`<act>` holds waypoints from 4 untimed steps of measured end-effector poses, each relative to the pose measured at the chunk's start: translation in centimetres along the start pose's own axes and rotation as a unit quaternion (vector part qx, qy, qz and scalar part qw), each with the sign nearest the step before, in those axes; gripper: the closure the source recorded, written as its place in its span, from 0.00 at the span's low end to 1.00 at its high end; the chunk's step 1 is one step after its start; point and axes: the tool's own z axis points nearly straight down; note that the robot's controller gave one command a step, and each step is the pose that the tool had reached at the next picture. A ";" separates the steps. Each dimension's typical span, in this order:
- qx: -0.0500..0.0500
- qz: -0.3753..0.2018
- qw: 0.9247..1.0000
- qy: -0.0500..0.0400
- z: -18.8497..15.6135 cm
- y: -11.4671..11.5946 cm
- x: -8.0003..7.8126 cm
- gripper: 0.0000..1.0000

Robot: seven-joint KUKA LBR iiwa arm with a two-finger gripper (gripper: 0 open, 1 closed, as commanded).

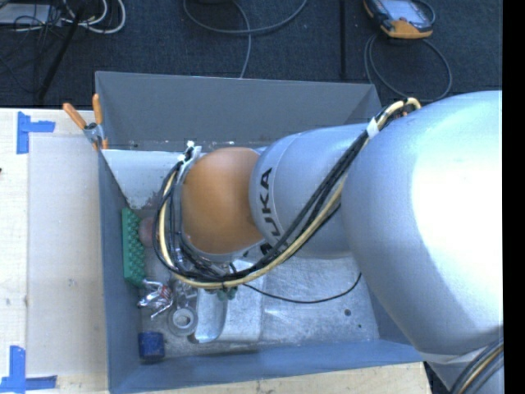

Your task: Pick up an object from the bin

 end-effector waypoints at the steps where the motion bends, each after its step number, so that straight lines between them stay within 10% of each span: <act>1: 0.003 -0.007 1.000 0.002 0.4 1.0 -6.1 1.00; 3: 0.000 -0.023 1.000 0.003 0.7 1.0 -7.1 1.00; 4: 0.000 -0.024 1.000 -0.003 -5.3 1.2 -8.0 1.00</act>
Offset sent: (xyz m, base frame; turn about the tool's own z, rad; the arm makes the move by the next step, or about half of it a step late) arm 0.0543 0.0250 -0.0057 -0.0164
